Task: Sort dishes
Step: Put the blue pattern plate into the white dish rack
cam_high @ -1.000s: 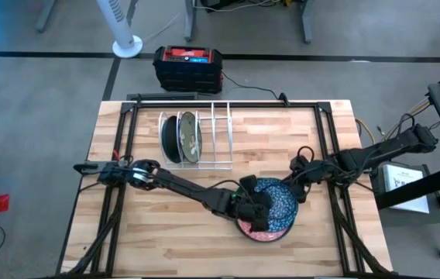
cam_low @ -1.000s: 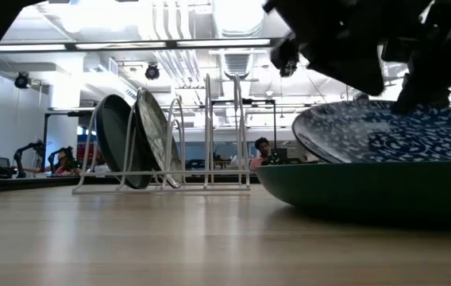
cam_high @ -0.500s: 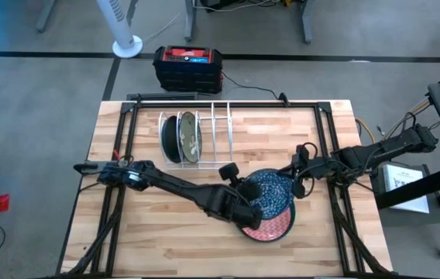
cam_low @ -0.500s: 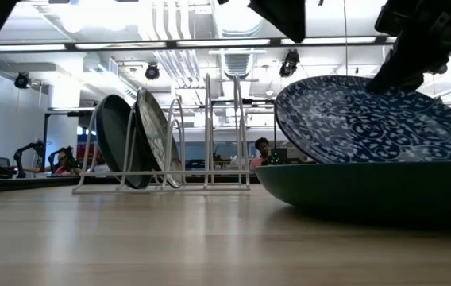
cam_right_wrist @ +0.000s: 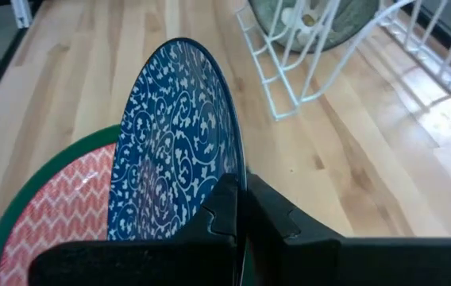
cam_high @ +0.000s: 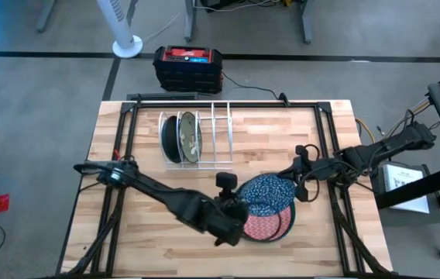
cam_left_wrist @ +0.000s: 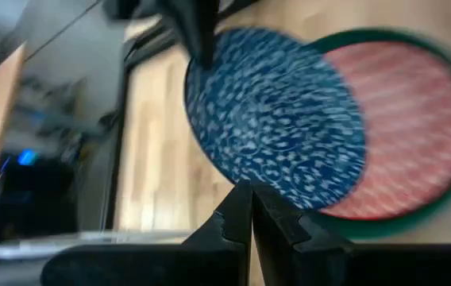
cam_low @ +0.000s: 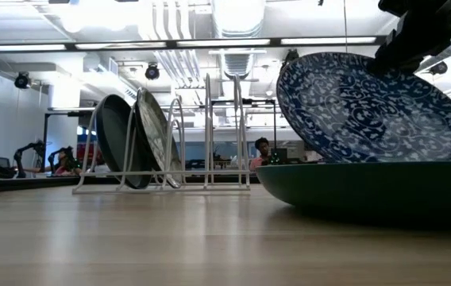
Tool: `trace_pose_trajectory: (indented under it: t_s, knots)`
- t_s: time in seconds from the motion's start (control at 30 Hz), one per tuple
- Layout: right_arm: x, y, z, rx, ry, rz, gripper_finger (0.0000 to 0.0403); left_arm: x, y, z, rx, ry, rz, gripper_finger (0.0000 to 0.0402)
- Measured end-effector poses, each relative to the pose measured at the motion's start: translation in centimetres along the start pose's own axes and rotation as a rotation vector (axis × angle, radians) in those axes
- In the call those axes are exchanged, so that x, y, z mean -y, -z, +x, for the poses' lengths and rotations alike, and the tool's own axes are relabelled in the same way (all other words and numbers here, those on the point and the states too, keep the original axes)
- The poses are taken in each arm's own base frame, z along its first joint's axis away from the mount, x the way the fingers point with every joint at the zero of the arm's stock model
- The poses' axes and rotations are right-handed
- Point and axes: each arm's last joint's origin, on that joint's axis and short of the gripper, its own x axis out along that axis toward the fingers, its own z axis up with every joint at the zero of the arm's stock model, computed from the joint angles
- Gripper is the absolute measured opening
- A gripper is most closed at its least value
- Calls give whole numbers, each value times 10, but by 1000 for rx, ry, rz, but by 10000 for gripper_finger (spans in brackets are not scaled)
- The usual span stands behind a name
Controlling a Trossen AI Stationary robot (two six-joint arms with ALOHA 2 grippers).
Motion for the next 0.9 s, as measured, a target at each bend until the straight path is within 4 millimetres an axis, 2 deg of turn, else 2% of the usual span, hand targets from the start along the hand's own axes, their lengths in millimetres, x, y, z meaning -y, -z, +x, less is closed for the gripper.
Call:
trace_pose_trajectory:
  t_s: [0.2, 0.3, 0.4, 0.5, 0.67, 0.73, 0.9]
  knots:
    - [-3, 0, 0, 0, -21, 16, 0, -29, -7, -53, 177, 78, 77, 0]
    - [-3, 1, 0, -2, -19, 24, 0, -55, -15, -77, 328, 99, 64, 0]
    - [-3, 1, 1, -3, -16, 33, 0, -80, -18, -91, 448, 191, 17, 0]
    - [-3, 1, 2, 0, -3, 34, 0, -86, -17, -84, 450, 217, 10, 0]
    - [-3, 0, 3, 3, 5, 31, 0, -73, -9, -40, 359, 232, 58, 0]
    - [-3, 0, 3, 4, 5, 28, 0, -71, -1, -29, 337, 232, 37, 0]
    - [-4, 1, 3, 0, 5, 23, 0, -72, 23, -31, 452, 221, -47, 0]
